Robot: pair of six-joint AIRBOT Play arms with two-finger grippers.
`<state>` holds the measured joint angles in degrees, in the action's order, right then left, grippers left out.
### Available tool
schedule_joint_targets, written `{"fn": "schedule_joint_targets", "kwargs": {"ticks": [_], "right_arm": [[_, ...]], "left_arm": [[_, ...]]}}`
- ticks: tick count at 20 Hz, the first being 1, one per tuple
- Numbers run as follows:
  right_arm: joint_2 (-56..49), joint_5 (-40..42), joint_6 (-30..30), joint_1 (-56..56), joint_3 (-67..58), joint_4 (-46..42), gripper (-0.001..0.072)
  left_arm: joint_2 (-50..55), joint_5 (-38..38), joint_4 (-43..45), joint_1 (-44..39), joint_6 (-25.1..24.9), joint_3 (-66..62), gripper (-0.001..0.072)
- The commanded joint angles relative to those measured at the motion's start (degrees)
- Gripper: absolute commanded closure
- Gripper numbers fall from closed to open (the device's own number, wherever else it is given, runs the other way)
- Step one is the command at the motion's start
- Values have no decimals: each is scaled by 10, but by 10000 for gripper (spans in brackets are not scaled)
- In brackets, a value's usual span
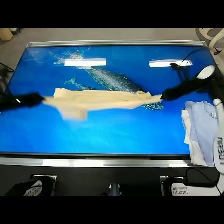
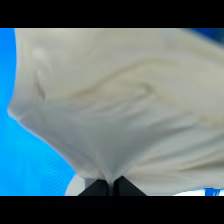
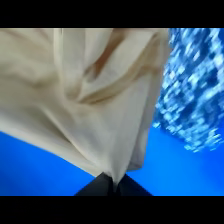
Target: Fold the shirts.
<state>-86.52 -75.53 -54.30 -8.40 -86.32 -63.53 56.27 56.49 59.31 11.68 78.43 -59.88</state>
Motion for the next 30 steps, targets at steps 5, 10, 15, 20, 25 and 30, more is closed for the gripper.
{"fn": "schedule_joint_targets", "kwargs": {"ticks": [5, 10, 15, 20, 25, 30], "right_arm": [[352, 258, 13, 0, -214, -75, 698], [489, 266, -6, 0, -216, -133, 698], [484, 129, -53, 0, -216, -199, 698], [369, -93, -29, 0, -213, -201, 698], [178, -106, -12, 0, -94, -209, 700], [-17, 51, -33, 0, -45, -139, 699]], "left_arm": [[-110, -120, 0, 1, 0, -503, 674], [-151, -104, 0, 1, 36, -561, 674], [-142, -22, 10, 1, 48, -560, 675], [-87, 137, 28, 1, 111, -506, 674], [-2, 106, 26, -8, 83, -250, 675], [125, -91, 26, -65, 60, -22, 674]]}}
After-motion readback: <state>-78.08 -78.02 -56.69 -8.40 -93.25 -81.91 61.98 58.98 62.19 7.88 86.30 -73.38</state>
